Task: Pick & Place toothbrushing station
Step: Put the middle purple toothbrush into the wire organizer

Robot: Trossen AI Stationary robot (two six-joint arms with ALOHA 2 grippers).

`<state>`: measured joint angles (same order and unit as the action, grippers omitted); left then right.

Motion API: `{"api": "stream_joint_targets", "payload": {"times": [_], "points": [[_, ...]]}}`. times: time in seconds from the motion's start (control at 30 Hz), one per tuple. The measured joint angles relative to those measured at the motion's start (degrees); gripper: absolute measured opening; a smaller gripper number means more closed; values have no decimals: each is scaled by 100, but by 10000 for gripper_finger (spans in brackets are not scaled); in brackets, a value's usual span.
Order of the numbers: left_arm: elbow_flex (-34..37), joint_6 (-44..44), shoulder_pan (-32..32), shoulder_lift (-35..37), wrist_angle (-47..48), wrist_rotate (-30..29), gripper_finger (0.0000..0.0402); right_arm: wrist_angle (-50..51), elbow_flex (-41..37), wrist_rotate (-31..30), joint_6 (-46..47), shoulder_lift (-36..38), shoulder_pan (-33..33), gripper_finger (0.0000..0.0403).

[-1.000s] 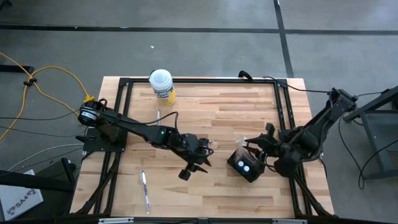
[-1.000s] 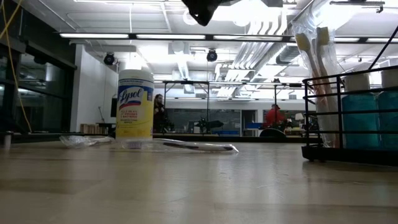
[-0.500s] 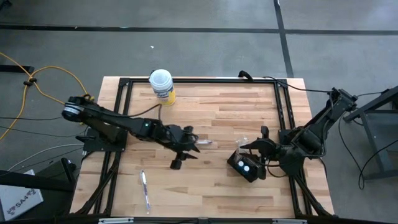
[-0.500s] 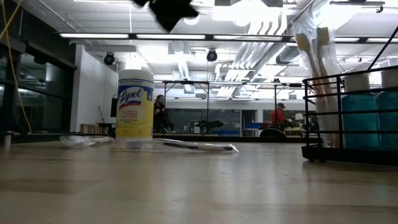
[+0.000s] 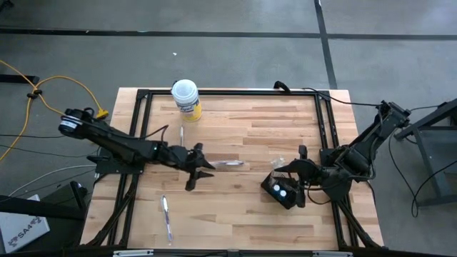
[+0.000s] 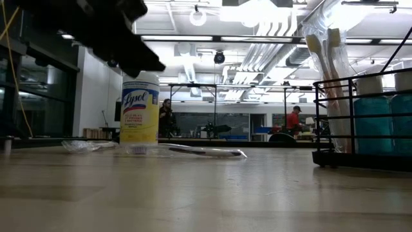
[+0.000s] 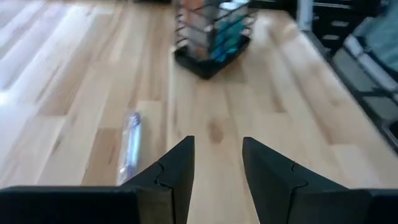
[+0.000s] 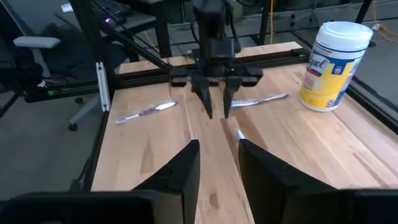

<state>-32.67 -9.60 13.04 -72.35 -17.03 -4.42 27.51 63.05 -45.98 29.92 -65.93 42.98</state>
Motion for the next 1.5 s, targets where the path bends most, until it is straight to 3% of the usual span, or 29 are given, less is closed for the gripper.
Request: {"api": "stream_joint_targets", "payload": {"times": [0.27, 0.47, 0.9, 1.5], "points": [[564, -523, -12, -31, -77, -606, 132, -118, 0, 5, 14, -2, -2, 103], [846, -685, -199, -31, -60, -640, 132, -164, 0, 10, 25, -2, 0, 103], [953, -988, -1137, -550, -404, 504, 132, -167, 0, 12, 41, -13, -1, 103], [953, -1146, -1342, -1912, -1697, 882, 132, -151, 0, 12, 25, -15, -2, 103]]}}
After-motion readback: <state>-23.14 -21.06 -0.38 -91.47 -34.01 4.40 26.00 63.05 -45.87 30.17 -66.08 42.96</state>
